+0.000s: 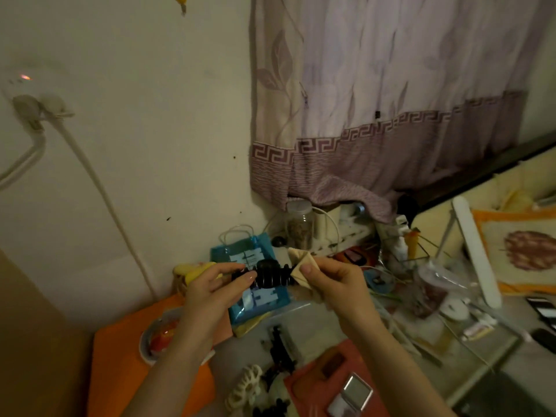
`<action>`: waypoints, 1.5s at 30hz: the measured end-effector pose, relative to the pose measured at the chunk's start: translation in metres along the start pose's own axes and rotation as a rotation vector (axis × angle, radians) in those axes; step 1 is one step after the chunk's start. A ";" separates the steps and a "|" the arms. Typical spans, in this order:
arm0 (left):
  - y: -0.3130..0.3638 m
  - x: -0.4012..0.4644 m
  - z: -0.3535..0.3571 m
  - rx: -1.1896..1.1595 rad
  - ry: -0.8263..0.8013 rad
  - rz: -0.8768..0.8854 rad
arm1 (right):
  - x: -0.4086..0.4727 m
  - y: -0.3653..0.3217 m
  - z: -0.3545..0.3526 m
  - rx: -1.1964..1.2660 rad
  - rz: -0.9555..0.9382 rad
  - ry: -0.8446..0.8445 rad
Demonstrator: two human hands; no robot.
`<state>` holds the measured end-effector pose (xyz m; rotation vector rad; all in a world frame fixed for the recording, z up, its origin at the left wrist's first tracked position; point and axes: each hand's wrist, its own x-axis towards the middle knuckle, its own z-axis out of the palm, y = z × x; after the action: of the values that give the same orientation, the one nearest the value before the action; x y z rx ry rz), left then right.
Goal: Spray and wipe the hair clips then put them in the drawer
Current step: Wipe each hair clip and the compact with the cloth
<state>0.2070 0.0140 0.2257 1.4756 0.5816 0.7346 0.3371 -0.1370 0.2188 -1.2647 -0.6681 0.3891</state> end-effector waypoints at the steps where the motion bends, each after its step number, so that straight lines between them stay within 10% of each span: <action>1: -0.005 0.001 0.005 0.009 -0.026 -0.020 | -0.002 0.003 -0.006 -0.008 0.011 0.027; 19: -0.118 0.024 0.154 0.053 -0.081 -0.314 | 0.019 0.066 -0.177 -0.122 0.265 0.215; 45: -0.327 0.080 0.319 0.156 0.617 -0.451 | 0.114 0.224 -0.336 -0.273 0.576 -0.078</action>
<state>0.5252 -0.1239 -0.0822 1.1765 1.4168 0.7907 0.6626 -0.2554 -0.0184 -1.7082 -0.4182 0.8438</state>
